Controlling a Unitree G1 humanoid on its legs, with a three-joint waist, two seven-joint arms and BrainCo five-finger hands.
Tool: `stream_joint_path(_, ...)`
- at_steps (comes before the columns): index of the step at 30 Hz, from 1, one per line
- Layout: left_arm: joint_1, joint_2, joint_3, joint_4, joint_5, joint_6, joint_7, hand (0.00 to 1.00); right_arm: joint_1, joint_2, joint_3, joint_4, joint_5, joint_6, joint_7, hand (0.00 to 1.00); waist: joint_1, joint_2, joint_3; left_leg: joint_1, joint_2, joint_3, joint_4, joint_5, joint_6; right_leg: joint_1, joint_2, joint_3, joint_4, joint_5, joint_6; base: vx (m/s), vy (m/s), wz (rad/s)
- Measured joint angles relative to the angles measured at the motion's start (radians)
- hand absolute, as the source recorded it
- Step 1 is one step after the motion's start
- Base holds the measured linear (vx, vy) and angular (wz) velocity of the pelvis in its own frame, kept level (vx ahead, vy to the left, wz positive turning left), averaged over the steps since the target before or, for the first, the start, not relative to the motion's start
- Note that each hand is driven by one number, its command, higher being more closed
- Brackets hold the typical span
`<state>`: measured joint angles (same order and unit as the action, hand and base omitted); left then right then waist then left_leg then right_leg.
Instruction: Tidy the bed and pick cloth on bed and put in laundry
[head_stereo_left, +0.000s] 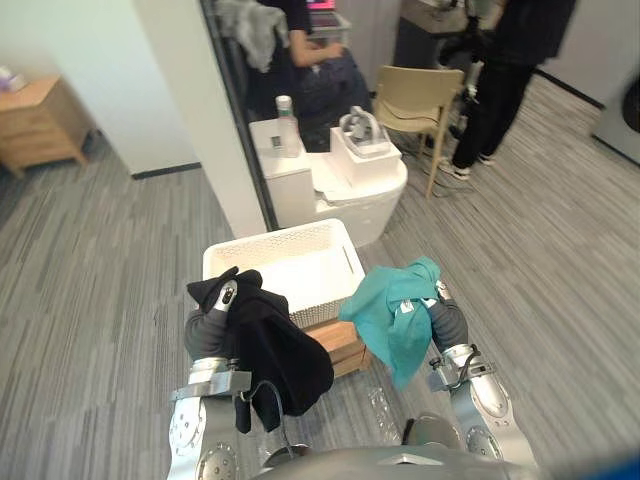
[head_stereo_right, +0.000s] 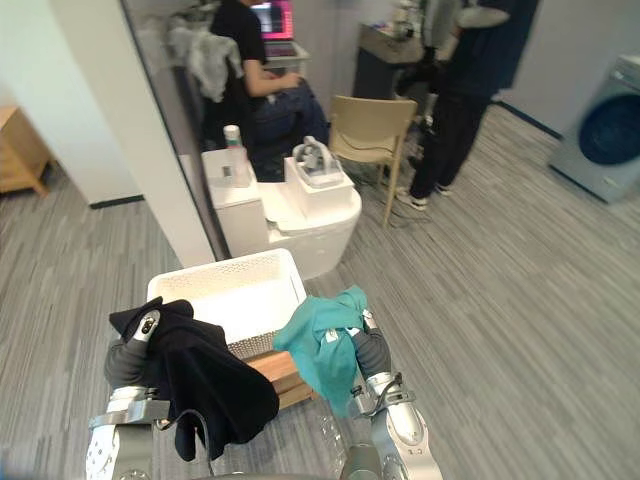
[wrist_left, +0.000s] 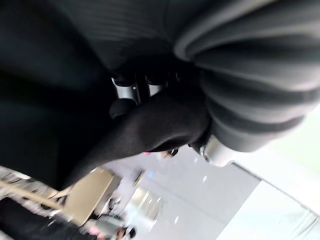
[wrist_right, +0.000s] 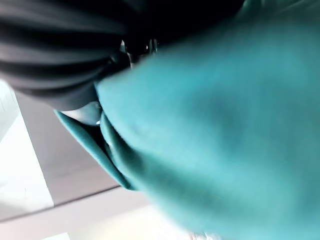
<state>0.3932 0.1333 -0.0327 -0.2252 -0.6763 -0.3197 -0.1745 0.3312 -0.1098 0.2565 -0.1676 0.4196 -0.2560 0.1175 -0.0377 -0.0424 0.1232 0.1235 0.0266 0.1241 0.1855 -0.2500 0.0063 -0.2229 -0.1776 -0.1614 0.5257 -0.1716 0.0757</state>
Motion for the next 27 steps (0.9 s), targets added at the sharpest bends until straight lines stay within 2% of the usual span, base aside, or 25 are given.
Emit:
stream_joint_path(1,0.002,0.015,-0.004,-0.010,0.001,0.007,-0.013,1.00,0.015,0.009,-0.003,-0.029,0.007,-0.003,-0.005,1.00,0.003,-0.034,-0.009,0.005,-0.027,-0.024,0.011,-0.014,-0.023,0.020,-0.015,0.002,-0.076,0.024,-0.022,0.37,-0.255,0.79)
stream_joint_path(2,0.003,-0.017,-0.011,-0.006,0.001,0.018,-0.015,1.00,0.013,-0.008,-0.014,-0.031,0.020,-0.002,-0.005,1.00,0.026,0.006,-0.009,0.010,0.007,-0.022,0.015,-0.017,-0.034,0.050,0.009,-0.020,-0.114,0.029,-0.035,0.30,-0.170,0.27)
stream_joint_path(3,0.005,-0.031,-0.025,-0.009,0.002,0.022,-0.016,1.00,0.013,-0.017,-0.021,-0.040,0.027,-0.002,-0.005,1.00,0.028,0.034,-0.010,0.001,0.029,-0.018,0.015,-0.013,-0.043,0.071,0.027,-0.038,-0.154,0.042,-0.040,0.33,-0.148,0.16)
stream_joint_path(4,0.007,-0.045,-0.037,-0.018,0.002,0.022,-0.018,1.00,0.003,-0.031,-0.029,-0.049,0.030,-0.002,-0.004,1.00,0.029,0.057,-0.007,0.008,0.041,-0.009,0.005,-0.003,-0.052,0.096,0.040,-0.056,-0.193,0.043,-0.042,0.29,-0.089,0.27)
stream_joint_path(5,0.007,-0.052,-0.039,-0.021,0.002,0.024,-0.018,1.00,-0.002,-0.033,-0.032,-0.047,0.030,0.000,-0.004,1.00,0.029,0.064,-0.006,0.019,0.045,0.006,0.003,0.011,-0.058,0.111,0.043,-0.063,-0.204,0.042,-0.044,0.31,-0.086,0.25)
stream_joint_path(7,0.006,-0.053,-0.038,-0.022,0.002,0.035,-0.022,1.00,0.001,-0.032,-0.030,-0.048,0.026,0.002,-0.011,1.00,0.027,0.063,-0.001,0.014,0.044,0.014,0.056,0.026,-0.067,0.164,0.034,-0.069,-0.238,0.042,-0.044,0.20,-0.035,0.20)
stream_joint_path(8,0.005,-0.051,-0.039,-0.022,0.002,0.046,-0.037,1.00,0.001,-0.029,-0.031,-0.047,0.025,0.003,-0.031,1.00,0.031,0.047,0.010,0.009,0.045,0.036,0.068,-0.001,-0.063,0.202,0.018,-0.075,-0.262,0.042,-0.044,0.12,0.014,0.37)
stream_joint_path(9,0.001,-0.049,-0.047,-0.028,0.002,0.053,-0.057,1.00,-0.001,-0.025,-0.042,-0.049,0.024,0.003,-0.048,1.00,0.024,0.061,0.005,0.004,0.053,0.084,-0.010,0.058,-0.052,0.215,0.014,-0.090,-0.265,0.043,-0.042,0.10,0.028,0.34)
stream_joint_path(10,0.001,-0.050,-0.050,-0.033,0.002,0.055,-0.070,1.00,-0.002,-0.026,-0.050,-0.045,0.024,0.003,-0.057,1.00,0.024,0.070,0.002,0.003,0.057,0.104,-0.014,0.067,-0.053,0.217,0.015,-0.094,-0.266,0.041,-0.036,0.09,0.067,0.24)
stream_joint_path(15,0.034,-0.035,-0.048,-0.061,-0.001,0.056,-0.104,1.00,-0.021,-0.013,-0.050,-0.043,0.024,0.016,-0.072,1.00,0.044,0.040,-0.008,-0.031,0.034,0.118,0.037,0.069,-0.054,0.254,-0.009,-0.099,-0.354,0.062,-0.005,0.03,0.073,0.09)
stream_joint_path(21,0.034,-0.041,-0.087,-0.062,-0.010,0.071,-0.112,1.00,-0.090,-0.031,-0.077,-0.041,0.024,0.022,-0.066,1.00,0.042,0.051,-0.011,-0.059,0.041,0.117,0.092,0.062,-0.062,0.285,-0.004,-0.091,-0.448,0.115,0.003,-0.04,-0.004,-0.11)
stream_joint_path(24,0.032,-0.044,-0.117,-0.062,-0.011,0.089,-0.129,1.00,-0.106,-0.038,-0.109,-0.027,0.024,0.022,-0.060,1.00,0.028,0.071,-0.023,-0.010,0.036,0.170,-0.014,0.044,-0.071,0.283,0.004,-0.087,-0.460,0.136,0.015,-0.05,0.072,-0.04)
stream_joint_path(27,0.035,-0.039,-0.118,-0.062,-0.048,0.140,-0.131,1.00,-0.101,-0.017,-0.102,0.000,0.018,0.022,-0.061,1.00,0.032,0.048,-0.018,0.022,-0.005,0.194,-0.105,0.069,-0.031,0.265,-0.021,-0.062,-0.448,0.154,0.033,-0.11,0.151,-0.11)
